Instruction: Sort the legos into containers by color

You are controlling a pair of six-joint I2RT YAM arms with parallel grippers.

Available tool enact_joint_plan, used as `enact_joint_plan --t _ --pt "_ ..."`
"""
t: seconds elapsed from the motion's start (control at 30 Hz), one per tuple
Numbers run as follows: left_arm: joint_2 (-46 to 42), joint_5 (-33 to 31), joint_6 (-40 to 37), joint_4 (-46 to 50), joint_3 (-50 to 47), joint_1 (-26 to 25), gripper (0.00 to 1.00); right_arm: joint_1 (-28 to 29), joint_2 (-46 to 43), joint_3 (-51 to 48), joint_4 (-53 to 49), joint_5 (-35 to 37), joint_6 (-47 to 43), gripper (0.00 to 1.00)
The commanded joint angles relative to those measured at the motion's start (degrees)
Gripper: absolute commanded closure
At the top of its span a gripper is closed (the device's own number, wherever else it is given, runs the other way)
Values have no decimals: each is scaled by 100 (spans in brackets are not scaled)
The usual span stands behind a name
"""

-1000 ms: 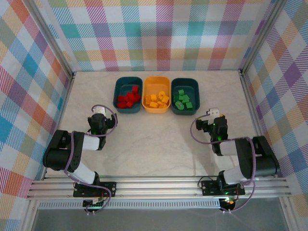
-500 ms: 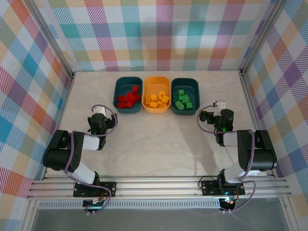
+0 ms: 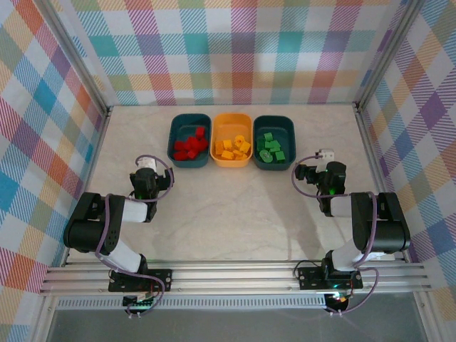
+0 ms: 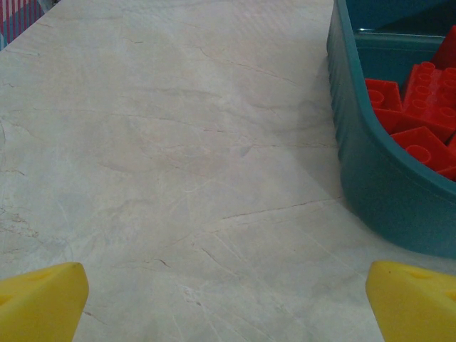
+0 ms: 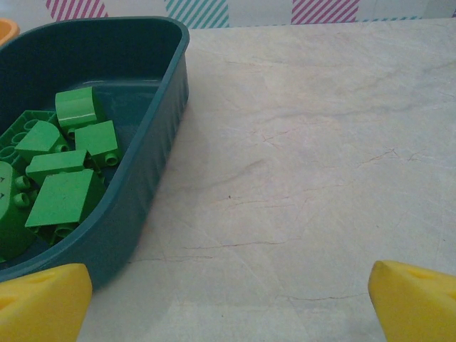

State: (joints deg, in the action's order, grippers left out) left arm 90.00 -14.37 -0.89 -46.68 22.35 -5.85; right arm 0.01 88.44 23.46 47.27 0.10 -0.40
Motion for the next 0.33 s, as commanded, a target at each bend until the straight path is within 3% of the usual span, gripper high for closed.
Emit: enact_joint_plan --t 0.0,0.3 --pt "-44 64 89 -76 112 36 0 38 -48 11 28 -124 81 0" --pt "-60 65 87 -122 77 38 0 30 -55 7 37 -122 76 0"
